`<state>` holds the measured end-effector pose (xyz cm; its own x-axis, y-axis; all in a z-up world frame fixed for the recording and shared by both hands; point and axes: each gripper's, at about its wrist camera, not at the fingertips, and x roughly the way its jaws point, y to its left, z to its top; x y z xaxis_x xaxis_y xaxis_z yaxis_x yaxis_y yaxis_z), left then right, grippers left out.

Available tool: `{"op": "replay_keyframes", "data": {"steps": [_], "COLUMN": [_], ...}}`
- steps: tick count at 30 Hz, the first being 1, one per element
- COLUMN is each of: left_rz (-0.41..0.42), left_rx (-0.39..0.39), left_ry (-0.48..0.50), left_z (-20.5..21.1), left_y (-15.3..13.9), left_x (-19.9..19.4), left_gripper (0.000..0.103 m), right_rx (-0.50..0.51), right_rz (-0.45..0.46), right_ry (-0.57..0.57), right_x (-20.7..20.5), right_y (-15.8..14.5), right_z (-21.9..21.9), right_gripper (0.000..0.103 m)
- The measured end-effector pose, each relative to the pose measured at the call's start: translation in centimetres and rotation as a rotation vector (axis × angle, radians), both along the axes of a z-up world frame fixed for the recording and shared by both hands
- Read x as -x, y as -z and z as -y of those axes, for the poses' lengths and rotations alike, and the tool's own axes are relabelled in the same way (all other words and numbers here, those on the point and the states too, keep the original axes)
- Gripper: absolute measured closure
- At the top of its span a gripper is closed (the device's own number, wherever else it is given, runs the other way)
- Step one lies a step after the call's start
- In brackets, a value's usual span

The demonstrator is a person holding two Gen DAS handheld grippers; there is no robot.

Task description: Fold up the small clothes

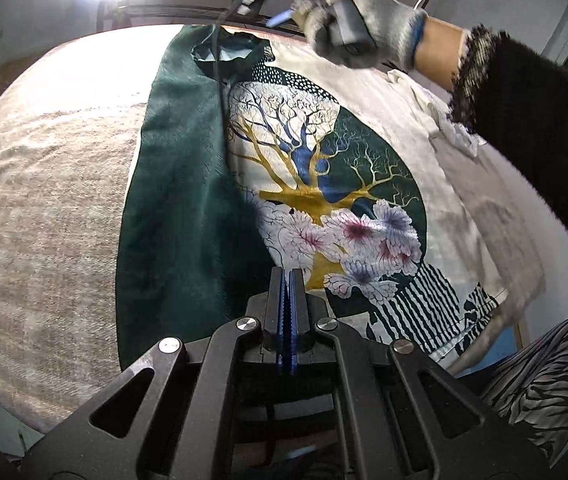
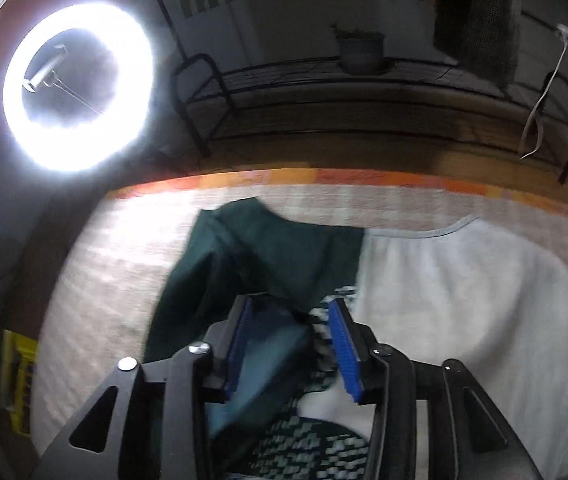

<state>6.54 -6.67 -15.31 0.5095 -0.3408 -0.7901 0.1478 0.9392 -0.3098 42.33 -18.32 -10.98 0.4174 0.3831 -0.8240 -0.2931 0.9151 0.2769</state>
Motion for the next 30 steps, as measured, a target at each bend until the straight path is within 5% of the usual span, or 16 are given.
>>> {"op": "replay_keyframes", "data": {"steps": [3, 9, 10, 11, 12, 14, 21, 23, 24, 25, 30], "left_rz": [-0.001, 0.002, 0.002, 0.002, 0.003, 0.009, 0.036, 0.034, 0.035, 0.043, 0.096], "left_rx": [-0.007, -0.017, -0.019, -0.018, -0.014, -0.001, 0.050, 0.056, 0.051, 0.047, -0.004], "left_ry": [0.000, 0.009, 0.010, 0.011, 0.009, 0.007, 0.037, 0.061, 0.067, 0.074, 0.106], "left_z": [0.2, 0.4, 0.4, 0.3, 0.1, -0.4, -0.8, -0.3, -0.2, -0.1, -0.6], "left_y": [0.2, 0.4, 0.4, 0.4, 0.3, 0.1, -0.8, -0.9, -0.9, -1.0, -2.0], "left_x": [-0.1, -0.1, -0.1, -0.1, 0.0, 0.3, 1.4, 1.5, 1.6, 1.7, 3.4], "left_gripper": [0.103, 0.103, 0.103, 0.103, 0.103, 0.103, 0.103, 0.103, 0.103, 0.103, 0.103], "right_rx": [-0.079, 0.009, 0.022, 0.036, 0.061, 0.082, 0.094, 0.090, 0.104, 0.109, 0.077], "right_rz": [-0.078, -0.149, -0.151, -0.149, -0.145, -0.122, -0.012, -0.013, -0.031, -0.040, -0.029], "right_ry": [-0.054, -0.013, -0.008, -0.009, -0.016, -0.032, -0.059, -0.056, -0.054, -0.052, -0.061], "right_x": [-0.5, -2.3, -2.5, -2.7, -2.9, -3.0, -4.6, -5.4, -5.7, -5.8, -3.4], "right_y": [1.2, 4.5, 4.9, 5.2, 5.3, 5.2, 1.5, 1.3, 1.6, 1.8, 1.2], "right_z": [-2.4, -5.8, -6.1, -6.3, -6.5, -6.1, -3.0, -2.4, -2.2, -2.3, -0.5], "right_gripper": [0.048, 0.051, 0.058, 0.082, 0.094, 0.103, 0.102, 0.092, 0.067, 0.059, 0.057]}}
